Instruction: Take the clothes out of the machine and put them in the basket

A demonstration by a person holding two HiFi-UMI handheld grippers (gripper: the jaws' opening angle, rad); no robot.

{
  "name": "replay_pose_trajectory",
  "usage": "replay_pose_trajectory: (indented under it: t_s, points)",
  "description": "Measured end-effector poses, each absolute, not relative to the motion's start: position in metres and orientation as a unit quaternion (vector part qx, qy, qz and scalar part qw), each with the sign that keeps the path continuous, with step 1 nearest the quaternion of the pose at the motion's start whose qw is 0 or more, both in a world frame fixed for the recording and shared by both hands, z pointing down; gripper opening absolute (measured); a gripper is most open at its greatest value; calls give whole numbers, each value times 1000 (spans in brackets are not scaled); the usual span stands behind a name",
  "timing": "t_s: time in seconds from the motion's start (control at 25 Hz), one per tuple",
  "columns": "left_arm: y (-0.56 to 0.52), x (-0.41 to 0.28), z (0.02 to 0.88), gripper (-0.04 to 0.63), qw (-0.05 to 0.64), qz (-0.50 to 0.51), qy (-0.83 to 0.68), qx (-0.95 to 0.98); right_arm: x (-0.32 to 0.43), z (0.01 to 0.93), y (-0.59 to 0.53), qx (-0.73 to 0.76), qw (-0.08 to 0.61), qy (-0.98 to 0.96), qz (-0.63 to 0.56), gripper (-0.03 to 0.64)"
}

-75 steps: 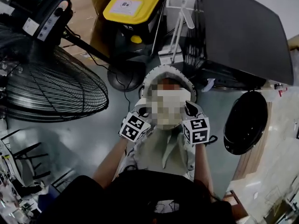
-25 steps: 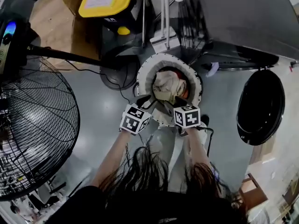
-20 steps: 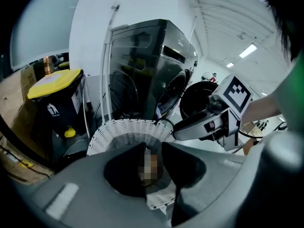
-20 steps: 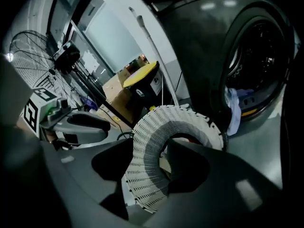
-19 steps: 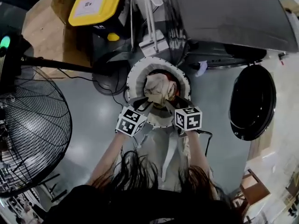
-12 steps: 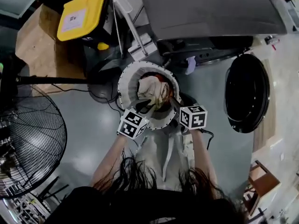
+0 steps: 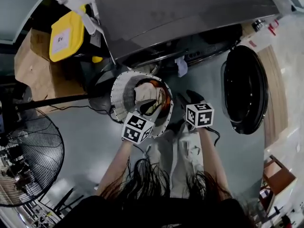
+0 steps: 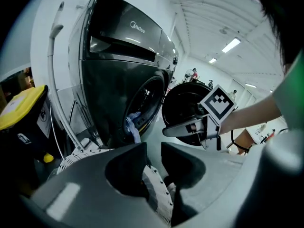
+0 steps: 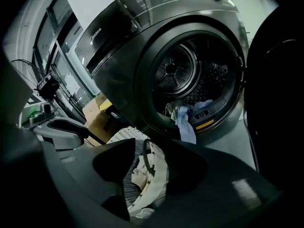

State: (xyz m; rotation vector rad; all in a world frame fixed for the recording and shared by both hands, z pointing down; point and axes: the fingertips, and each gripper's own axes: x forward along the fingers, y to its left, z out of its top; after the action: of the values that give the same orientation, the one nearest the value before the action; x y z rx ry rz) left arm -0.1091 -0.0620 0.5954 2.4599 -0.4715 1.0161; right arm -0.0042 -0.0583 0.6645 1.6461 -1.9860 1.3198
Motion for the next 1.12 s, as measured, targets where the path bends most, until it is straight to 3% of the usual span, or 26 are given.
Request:
replay_pose_trajectory:
  t_s: [0.64,1.12]
  points:
    - [-102,-5,596,75,221,358,-223,879,84,684,-111,565,88,-689,444,206]
    - [-113,5,623,75,177,395,-158,887,95,735,-153,606,57,-660,440,201]
